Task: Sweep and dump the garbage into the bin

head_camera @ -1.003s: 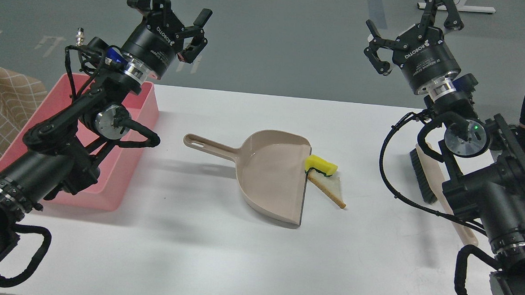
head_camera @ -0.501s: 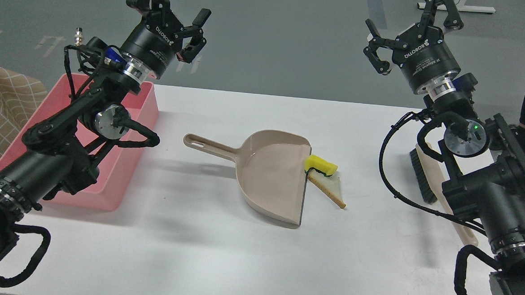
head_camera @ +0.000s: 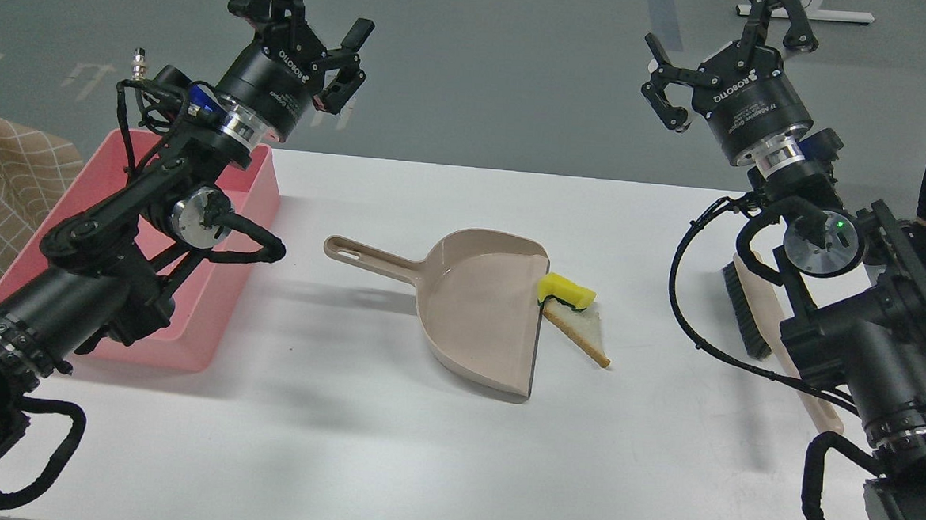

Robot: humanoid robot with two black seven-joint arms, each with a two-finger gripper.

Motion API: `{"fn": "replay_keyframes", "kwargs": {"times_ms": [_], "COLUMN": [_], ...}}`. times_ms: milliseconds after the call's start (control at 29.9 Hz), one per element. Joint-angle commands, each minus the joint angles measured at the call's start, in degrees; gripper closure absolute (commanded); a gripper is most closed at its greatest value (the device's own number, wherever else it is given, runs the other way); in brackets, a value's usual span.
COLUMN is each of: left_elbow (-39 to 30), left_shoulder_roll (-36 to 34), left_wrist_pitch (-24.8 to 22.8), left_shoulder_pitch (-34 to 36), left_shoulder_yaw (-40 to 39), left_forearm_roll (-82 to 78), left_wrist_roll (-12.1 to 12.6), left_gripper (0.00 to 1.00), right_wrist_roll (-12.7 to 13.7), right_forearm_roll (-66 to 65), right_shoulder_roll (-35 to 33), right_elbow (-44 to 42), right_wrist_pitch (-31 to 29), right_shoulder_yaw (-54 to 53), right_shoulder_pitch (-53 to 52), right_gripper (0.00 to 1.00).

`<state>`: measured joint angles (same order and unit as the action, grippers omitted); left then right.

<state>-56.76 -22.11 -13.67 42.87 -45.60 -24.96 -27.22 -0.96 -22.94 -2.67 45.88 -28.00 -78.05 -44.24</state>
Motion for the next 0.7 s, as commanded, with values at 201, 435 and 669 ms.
{"fn": "replay_keyframes", "kwargs": {"times_ms": [201,435,669], "left_elbow": [-13.3,-26.5,-36.5], "left_shoulder_roll": [-5.0,-12.3,-18.2], "left_wrist_pitch": [12.4,21.0,28.3], "left_shoulder_pitch": [-5.1,-12.6,-18.9], "left_shoulder_yaw": [2.2,4.1,7.0], "left_forearm_roll": [-6.7,-6.9,-10.9], "left_wrist_roll": [0.1,0.3,0.5], "left_gripper": [0.02,0.02,0.02], "right_wrist_roll": [0.0,0.0,0.0], "right_forearm_roll": [0.0,0.0,0.0], "right_shoulder_roll": [-0.3,-0.4,-0.3], "right_elbow": [0.0,-0.2,-0.1], "right_wrist_pitch": [0.0,0.0,0.0], "right_shoulder_yaw": [-0.1,-0.1,0.0], "right_shoulder_pitch": [0.5,0.4,0.4], "right_gripper": [0.0,0.0,0.0]}}
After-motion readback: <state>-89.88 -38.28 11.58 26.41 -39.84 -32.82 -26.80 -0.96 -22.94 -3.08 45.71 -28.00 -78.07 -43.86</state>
